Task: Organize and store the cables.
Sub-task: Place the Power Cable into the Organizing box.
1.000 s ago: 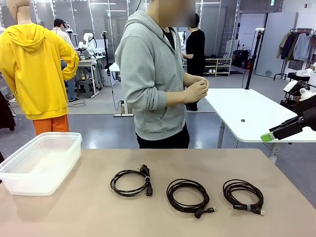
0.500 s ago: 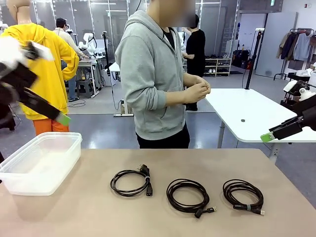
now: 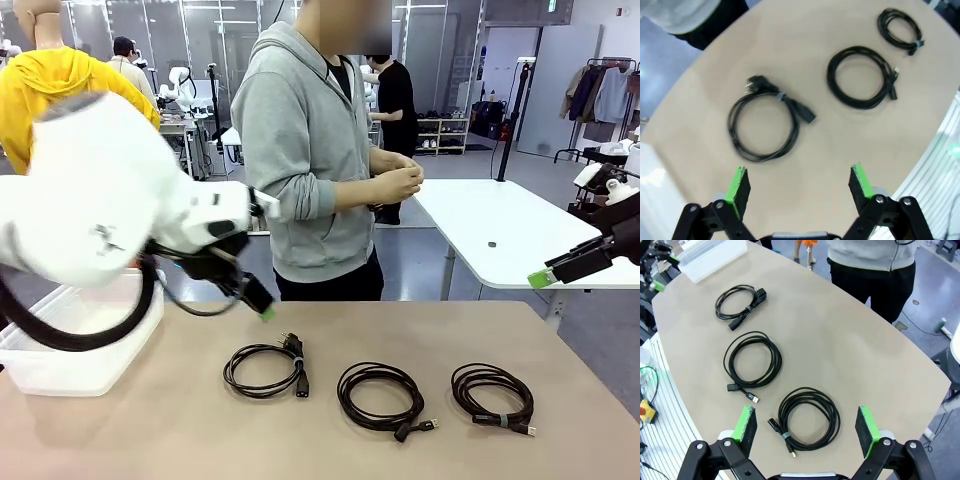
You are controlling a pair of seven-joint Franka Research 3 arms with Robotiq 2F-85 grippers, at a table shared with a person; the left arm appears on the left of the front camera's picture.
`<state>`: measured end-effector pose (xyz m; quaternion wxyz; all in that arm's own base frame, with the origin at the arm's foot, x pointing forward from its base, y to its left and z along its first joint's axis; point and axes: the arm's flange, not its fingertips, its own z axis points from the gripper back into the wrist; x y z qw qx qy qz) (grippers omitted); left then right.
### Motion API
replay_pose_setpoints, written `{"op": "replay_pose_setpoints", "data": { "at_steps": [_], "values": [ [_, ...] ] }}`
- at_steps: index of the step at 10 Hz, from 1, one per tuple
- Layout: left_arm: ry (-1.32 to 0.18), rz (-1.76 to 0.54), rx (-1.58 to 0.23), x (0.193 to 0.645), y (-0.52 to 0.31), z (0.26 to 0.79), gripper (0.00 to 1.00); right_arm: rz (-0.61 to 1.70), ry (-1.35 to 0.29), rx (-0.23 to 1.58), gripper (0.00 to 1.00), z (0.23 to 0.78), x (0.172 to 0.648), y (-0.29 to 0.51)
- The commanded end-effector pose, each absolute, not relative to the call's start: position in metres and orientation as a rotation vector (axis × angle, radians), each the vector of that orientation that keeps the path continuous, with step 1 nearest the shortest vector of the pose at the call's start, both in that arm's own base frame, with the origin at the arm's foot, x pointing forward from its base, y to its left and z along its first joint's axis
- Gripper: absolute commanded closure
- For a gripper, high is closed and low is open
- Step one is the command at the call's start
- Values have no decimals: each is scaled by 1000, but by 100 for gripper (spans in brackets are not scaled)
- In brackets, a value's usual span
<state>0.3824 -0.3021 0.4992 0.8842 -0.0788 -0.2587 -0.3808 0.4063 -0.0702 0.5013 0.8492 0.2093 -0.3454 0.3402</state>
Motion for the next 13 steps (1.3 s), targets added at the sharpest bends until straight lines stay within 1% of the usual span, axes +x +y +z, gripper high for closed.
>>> {"op": "replay_pose_setpoints", "data": {
  "at_steps": [1,2,3,4,8,9,11,13],
  "values": [
    [-522,-777,-160,395,-339,485,0,725,-713,435,0,504,407,-72],
    [-501,-753,-162,399,-348,473,0,725,-713,435,0,504,407,-72],
    [-502,-752,-205,398,-350,470,0,725,-713,435,0,504,407,-72],
    [-494,-785,-185,390,-342,471,0,725,-713,435,0,504,407,-72],
    [-489,-775,-193,394,-348,467,0,725,-713,435,0,504,407,-72],
    [-433,-550,-151,411,-361,461,0,725,-713,435,0,504,407,-72],
    [-363,-528,-137,436,-383,439,0,725,-713,435,0,504,407,-72],
    [-276,-457,-128,469,-396,417,0,725,-713,435,0,504,407,-72]
  ]
}}
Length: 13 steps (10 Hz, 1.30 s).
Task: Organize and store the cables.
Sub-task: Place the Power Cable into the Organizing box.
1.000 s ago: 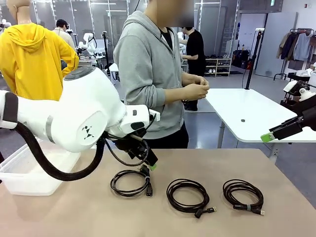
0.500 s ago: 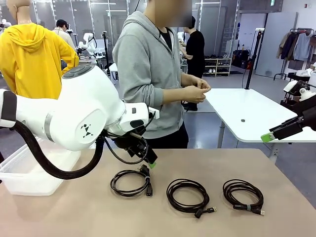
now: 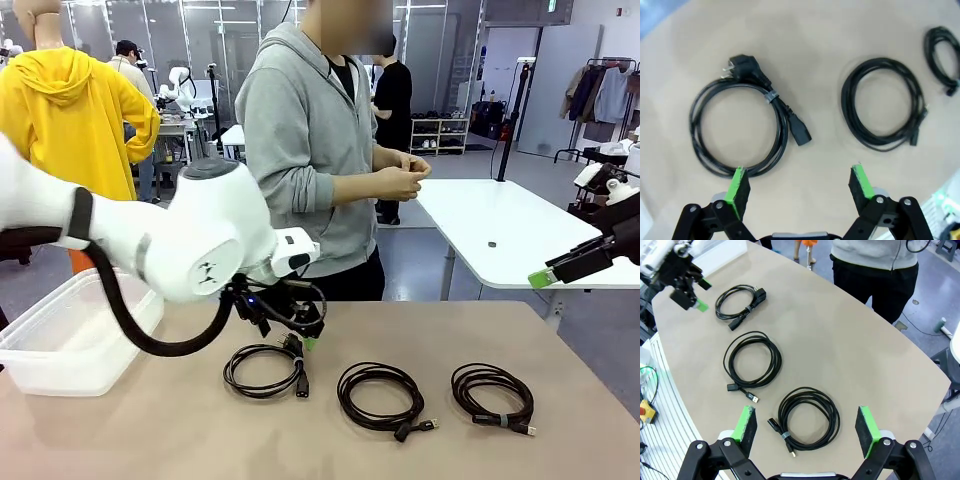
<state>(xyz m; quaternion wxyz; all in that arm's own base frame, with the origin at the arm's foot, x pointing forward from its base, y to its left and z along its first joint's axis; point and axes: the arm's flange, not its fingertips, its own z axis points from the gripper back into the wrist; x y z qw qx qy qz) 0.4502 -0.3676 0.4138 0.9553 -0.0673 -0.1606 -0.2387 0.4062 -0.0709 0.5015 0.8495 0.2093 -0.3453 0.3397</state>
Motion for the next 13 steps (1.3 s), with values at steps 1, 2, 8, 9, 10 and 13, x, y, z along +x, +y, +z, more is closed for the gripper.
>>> {"op": "replay_pose_setpoints", "data": {
  "at_steps": [1,2,8,9,10,13],
  "values": [
    [-235,-415,-104,490,-401,403,0,725,-713,435,0,504,407,-72],
    [-203,-352,-111,506,-403,395,0,725,-713,435,0,504,407,-72],
    [-69,-66,-6,557,-418,368,0,725,-713,435,0,504,407,-72],
    [-86,-41,-8,561,-417,364,0,725,-713,435,0,504,407,-72],
    [-96,34,-26,565,-413,361,0,725,-713,435,0,504,407,-72],
    [-90,203,-7,576,-416,341,0,725,-713,435,0,504,407,-72]
  ]
}}
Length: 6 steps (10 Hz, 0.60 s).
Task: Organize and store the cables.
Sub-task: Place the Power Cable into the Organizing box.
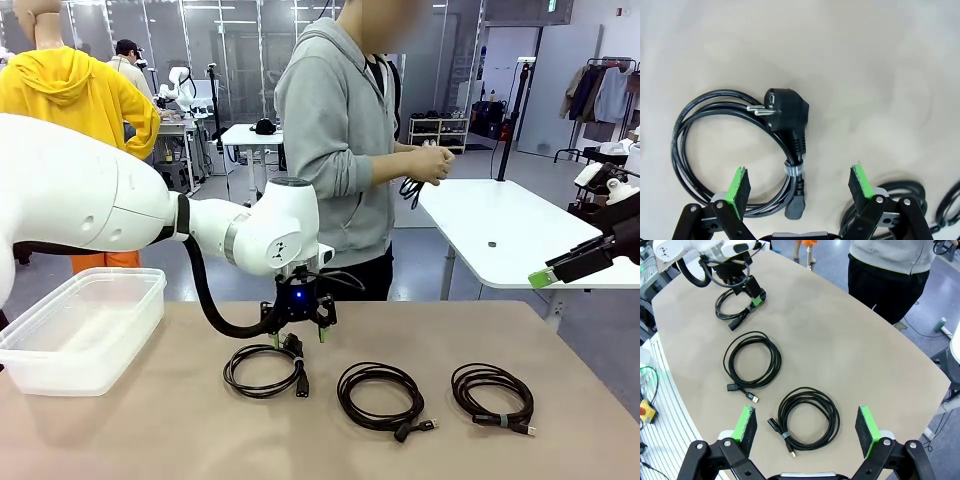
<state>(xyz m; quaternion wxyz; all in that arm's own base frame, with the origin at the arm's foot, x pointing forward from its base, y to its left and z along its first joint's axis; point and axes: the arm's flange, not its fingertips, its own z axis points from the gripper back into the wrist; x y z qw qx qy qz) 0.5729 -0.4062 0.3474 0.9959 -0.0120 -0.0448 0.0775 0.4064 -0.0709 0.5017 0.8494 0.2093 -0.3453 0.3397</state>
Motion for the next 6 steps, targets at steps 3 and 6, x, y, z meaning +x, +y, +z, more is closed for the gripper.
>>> {"op": "replay_pose_setpoints", "data": {
  "at_steps": [3,6],
  "values": [
    [-51,266,-32,577,-408,329,0,725,-713,435,0,504,407,-72],
    [-5,232,-49,571,-406,316,0,725,-713,435,0,504,407,-72]
  ]
}}
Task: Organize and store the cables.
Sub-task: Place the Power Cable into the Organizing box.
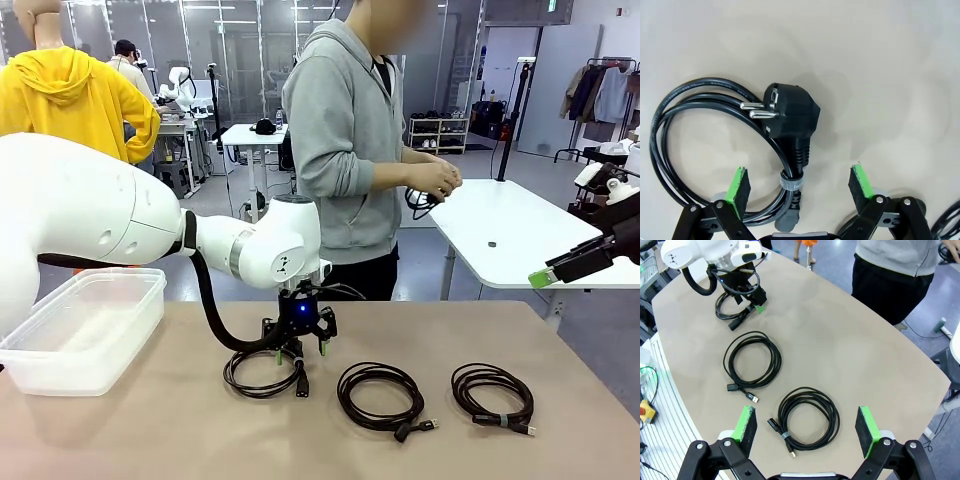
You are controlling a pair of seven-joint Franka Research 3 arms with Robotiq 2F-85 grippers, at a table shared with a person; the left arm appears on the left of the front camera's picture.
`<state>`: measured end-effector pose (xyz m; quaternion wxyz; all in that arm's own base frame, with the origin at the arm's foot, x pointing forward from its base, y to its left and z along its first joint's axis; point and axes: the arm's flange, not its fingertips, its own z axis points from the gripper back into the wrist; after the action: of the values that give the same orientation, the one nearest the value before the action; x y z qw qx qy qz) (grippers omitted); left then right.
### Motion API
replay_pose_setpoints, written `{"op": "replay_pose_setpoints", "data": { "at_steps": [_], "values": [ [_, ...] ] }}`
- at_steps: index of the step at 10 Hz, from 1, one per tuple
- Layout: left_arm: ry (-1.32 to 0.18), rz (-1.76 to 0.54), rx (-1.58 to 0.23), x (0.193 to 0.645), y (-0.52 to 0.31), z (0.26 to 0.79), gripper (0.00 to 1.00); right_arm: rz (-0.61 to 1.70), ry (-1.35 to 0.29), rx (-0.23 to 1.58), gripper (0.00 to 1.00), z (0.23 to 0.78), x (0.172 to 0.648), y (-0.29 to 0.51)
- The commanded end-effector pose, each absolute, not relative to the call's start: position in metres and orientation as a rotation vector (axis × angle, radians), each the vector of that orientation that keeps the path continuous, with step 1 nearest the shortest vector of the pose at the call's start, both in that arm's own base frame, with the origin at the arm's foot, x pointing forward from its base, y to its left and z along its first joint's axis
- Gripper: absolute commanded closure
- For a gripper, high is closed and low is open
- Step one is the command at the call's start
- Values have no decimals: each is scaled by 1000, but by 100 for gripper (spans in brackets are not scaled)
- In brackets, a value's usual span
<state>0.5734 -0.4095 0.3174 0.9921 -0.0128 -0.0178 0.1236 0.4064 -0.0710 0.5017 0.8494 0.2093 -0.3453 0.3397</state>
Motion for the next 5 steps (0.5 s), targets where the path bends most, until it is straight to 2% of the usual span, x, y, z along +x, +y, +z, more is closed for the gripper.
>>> {"op": "replay_pose_setpoints", "data": {
  "at_steps": [1,2,5],
  "values": [
    [-4,227,-53,569,-406,316,0,725,-713,435,0,504,407,-72],
    [-3,224,-54,568,-405,314,0,725,-713,435,0,504,407,-72],
    [4,224,-32,566,-403,305,30,725,-713,435,0,504,407,-72]
  ]
}}
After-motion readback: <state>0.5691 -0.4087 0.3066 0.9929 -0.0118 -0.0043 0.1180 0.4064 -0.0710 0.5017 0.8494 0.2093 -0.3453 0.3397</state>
